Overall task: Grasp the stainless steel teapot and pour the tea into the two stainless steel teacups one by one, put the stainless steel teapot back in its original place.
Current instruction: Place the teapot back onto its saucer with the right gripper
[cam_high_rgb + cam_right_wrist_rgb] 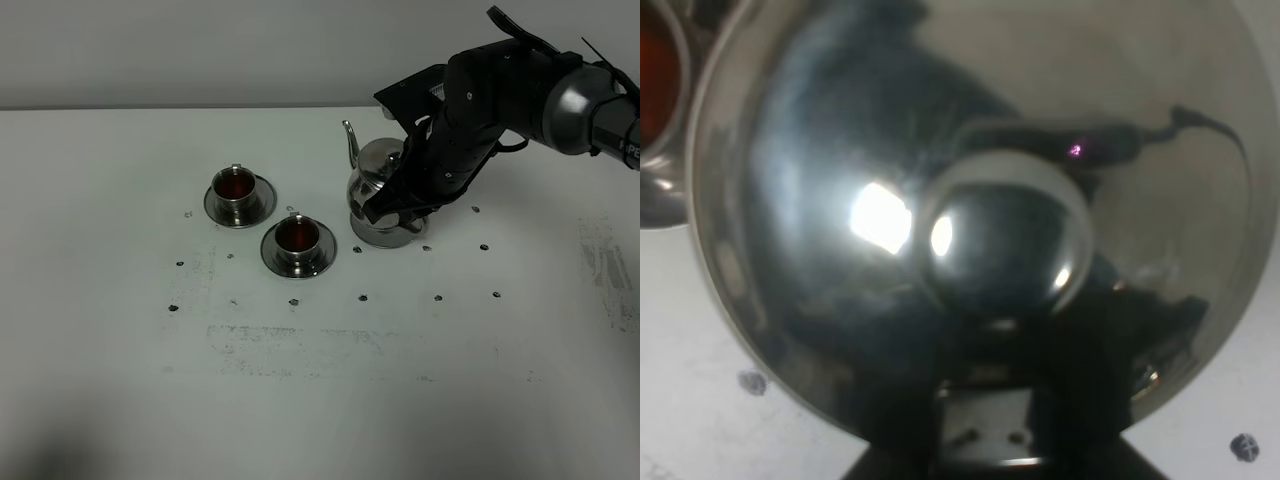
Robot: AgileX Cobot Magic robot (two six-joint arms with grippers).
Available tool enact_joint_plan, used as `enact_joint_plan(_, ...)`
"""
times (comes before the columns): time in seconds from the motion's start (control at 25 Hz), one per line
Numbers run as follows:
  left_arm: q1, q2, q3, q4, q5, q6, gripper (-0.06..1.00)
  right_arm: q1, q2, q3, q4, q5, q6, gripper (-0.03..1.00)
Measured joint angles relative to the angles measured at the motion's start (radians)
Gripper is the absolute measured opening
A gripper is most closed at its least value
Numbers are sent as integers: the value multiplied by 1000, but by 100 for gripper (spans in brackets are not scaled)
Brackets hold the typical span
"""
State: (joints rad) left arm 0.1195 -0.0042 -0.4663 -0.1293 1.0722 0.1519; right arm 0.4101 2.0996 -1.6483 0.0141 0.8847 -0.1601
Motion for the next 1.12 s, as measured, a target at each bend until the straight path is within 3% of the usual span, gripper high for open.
enact_joint_plan(1.12, 0, 0, 0, 0, -1, 1, 28, -18, 78, -8, -33, -44, 4, 18)
